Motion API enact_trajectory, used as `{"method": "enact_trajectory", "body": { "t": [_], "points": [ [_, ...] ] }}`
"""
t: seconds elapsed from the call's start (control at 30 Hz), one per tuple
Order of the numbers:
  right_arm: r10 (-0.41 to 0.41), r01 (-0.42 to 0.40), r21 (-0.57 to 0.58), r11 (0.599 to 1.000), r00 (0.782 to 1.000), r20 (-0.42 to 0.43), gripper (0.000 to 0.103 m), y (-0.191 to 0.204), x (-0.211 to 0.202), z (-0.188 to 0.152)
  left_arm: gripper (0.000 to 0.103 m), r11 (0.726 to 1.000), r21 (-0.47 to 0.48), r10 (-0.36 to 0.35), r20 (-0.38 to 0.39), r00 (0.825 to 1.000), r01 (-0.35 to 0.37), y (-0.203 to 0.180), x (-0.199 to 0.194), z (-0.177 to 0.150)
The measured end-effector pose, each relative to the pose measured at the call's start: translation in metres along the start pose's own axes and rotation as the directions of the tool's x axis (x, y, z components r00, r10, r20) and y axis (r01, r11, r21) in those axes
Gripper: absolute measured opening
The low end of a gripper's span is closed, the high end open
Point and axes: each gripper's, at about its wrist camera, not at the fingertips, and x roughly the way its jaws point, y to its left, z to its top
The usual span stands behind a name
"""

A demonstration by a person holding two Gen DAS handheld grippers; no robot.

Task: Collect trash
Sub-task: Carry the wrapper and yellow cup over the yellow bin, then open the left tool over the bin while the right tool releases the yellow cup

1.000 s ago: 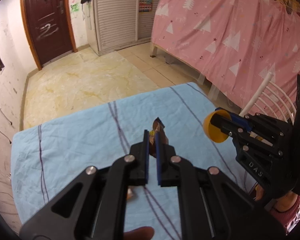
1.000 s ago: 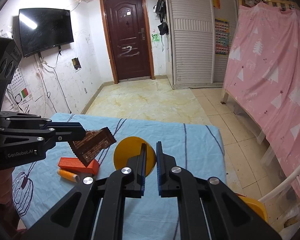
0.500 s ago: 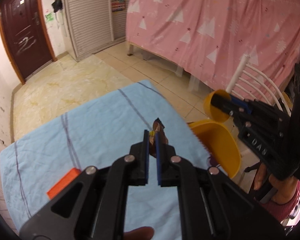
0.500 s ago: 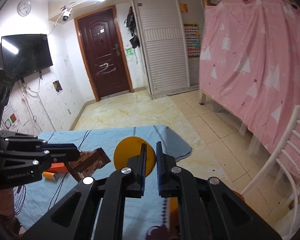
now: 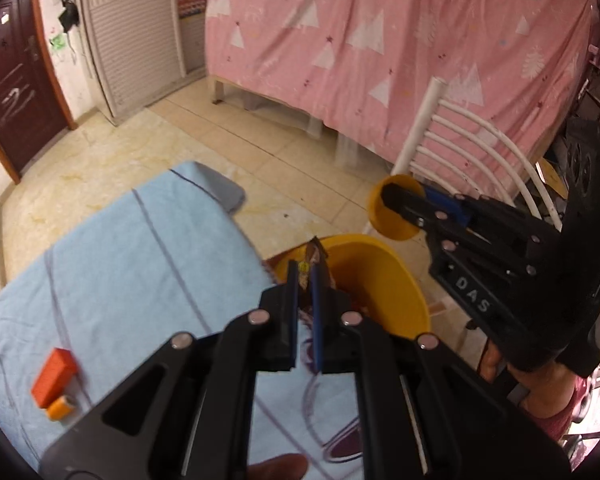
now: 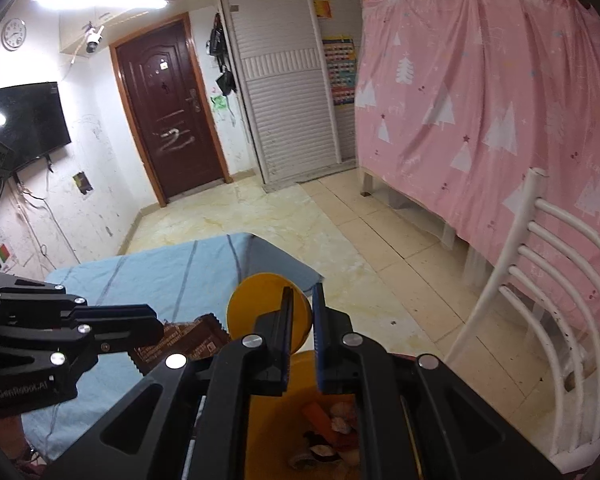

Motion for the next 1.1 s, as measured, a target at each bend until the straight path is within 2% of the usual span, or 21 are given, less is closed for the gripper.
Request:
{"method": "enact_trajectory", "body": {
  "t": [0.17, 0.23, 0.27, 0.3, 0.33, 0.6, 0.67, 0.73, 0.77, 0.83, 0.87, 0.9, 1.1],
  "points": [
    [0.021, -0.021, 0.035, 0.999, 1.0, -0.007, 0.003, -0.017, 0.003, -0.004, 0.005, 1.0, -0.019, -0.014, -0.066, 0.998, 0.013, -0.012, 0.022, 0.001],
    [0.016, -0.015, 0.044, 0.999, 1.0, -0.013, 0.003, -0.022, 0.003, -0.006, 0.01, 1.0, -0.019, -0.021, -0.08, 0.997, 0.02, -0.014, 0.026, 0.0],
    [0.014, -0.013, 0.045, 0.999, 1.0, -0.016, 0.003, -0.019, 0.005, -0.004, 0.021, 0.999, -0.023, -0.027, -0.086, 0.996, 0.025, -0.014, 0.028, 0.0],
    [0.01, -0.009, 0.049, 0.999, 1.0, -0.019, 0.003, -0.02, 0.005, -0.005, 0.038, 0.999, -0.03, -0.034, -0.095, 0.995, 0.031, -0.014, 0.03, 0.0],
    [0.007, -0.006, 0.053, 0.999, 1.0, -0.021, 0.003, -0.021, 0.006, -0.005, 0.045, 0.999, -0.038, -0.039, -0.102, 0.994, 0.035, -0.014, 0.032, 0.0],
    [-0.039, 0.042, 0.032, 0.999, 0.996, -0.082, 0.005, -0.022, 0.022, -0.009, 0.047, 0.996, -0.084, -0.02, -0.101, 0.995, 0.012, 0.001, 0.027, -0.004],
    [-0.05, 0.053, 0.023, 0.998, 0.994, -0.099, 0.006, -0.02, 0.025, -0.011, 0.051, 0.995, -0.096, -0.016, -0.087, 0.996, 0.008, 0.008, 0.02, -0.005],
    [-0.051, 0.053, 0.018, 0.998, 0.993, -0.108, 0.01, -0.02, 0.028, -0.011, 0.052, 0.995, -0.1, -0.013, -0.07, 0.997, 0.006, 0.013, 0.012, -0.006],
    [-0.049, 0.051, 0.015, 0.999, 0.992, -0.114, 0.016, -0.02, 0.029, -0.012, 0.052, 0.995, -0.105, -0.008, -0.058, 0.998, 0.002, 0.017, 0.006, -0.007],
    [-0.053, 0.054, 0.003, 0.999, 0.991, -0.125, 0.039, -0.017, 0.032, -0.013, 0.056, 0.993, -0.117, -0.004, -0.042, 0.999, 0.0, 0.024, -0.003, -0.007],
    [-0.058, 0.058, -0.002, 0.998, 0.99, -0.128, 0.059, -0.016, 0.033, -0.014, 0.058, 0.992, -0.13, -0.001, -0.034, 0.999, -0.003, 0.03, -0.008, -0.008],
    [-0.067, 0.066, -0.008, 0.998, 0.99, -0.128, 0.069, -0.015, 0.033, -0.014, 0.059, 0.99, -0.139, 0.0, -0.027, 1.0, -0.004, 0.034, -0.012, -0.009],
    [-0.055, 0.054, -0.017, 0.998, 0.994, -0.089, 0.071, -0.007, 0.025, -0.009, 0.06, 0.983, -0.18, 0.036, 0.03, 0.999, -0.03, 0.069, -0.044, -0.018]
  ]
}}
